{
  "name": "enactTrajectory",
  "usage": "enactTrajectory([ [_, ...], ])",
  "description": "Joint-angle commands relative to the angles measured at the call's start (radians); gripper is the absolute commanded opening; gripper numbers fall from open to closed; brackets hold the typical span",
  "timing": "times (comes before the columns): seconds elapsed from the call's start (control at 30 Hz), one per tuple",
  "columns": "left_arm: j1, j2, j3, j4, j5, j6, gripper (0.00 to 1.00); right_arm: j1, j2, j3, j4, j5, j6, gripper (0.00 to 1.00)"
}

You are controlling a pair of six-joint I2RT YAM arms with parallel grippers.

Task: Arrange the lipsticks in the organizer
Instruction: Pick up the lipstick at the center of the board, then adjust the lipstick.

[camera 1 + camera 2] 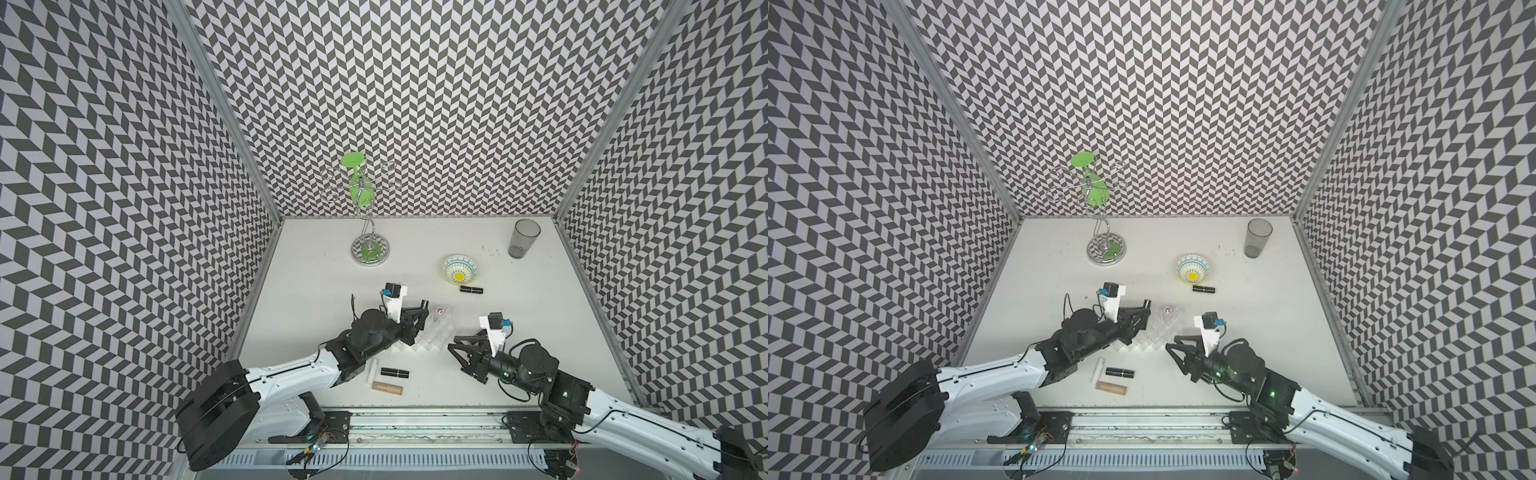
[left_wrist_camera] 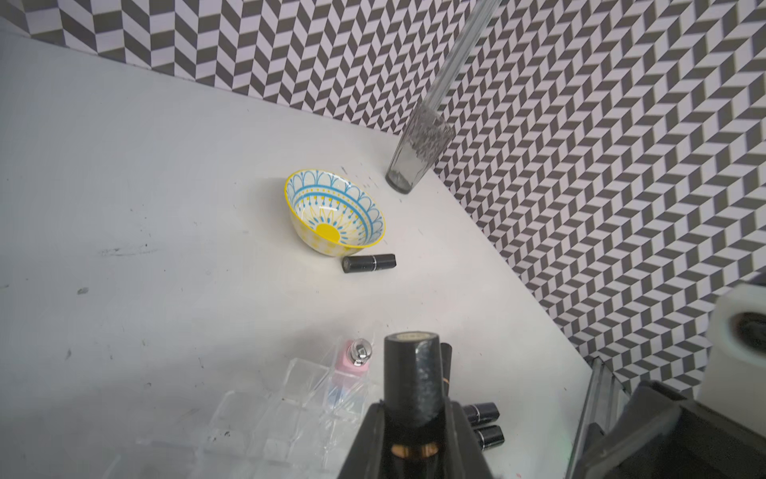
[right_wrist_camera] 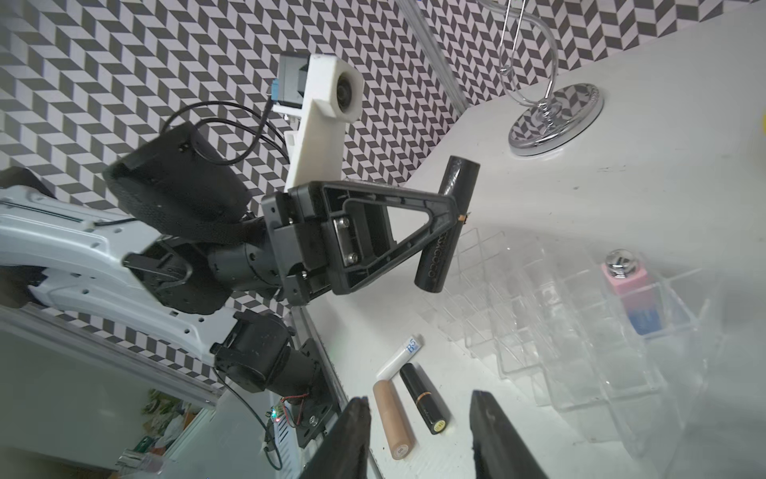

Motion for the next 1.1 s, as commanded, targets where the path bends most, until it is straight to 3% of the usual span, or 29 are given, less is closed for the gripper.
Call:
enactTrajectory([
  [0.0,-0.001,-0.062,-0.031,0.213,0.098,-0.023,0.0,-0.002,0.077,0.044,0.162,-0.038,0.001,0.52],
  [0.33,-0.008,-0.203,-0.188,0.435,0.077,-0.069,0.0,-0.001,0.229,0.081,0.397,-0.105,0.017,0.55],
  [0.63,-0.009,-0.216,-0.183,0.405,0.096,-0.048,0.0,-0.002,0.434,0.151,0.548,-0.176,0.007,0.57],
  [1.07,-0.008,-0.228,-0.189,0.379,0.069,-0.024,0.0,-0.004,0.551,0.184,0.626,-0.208,0.017,0.55],
])
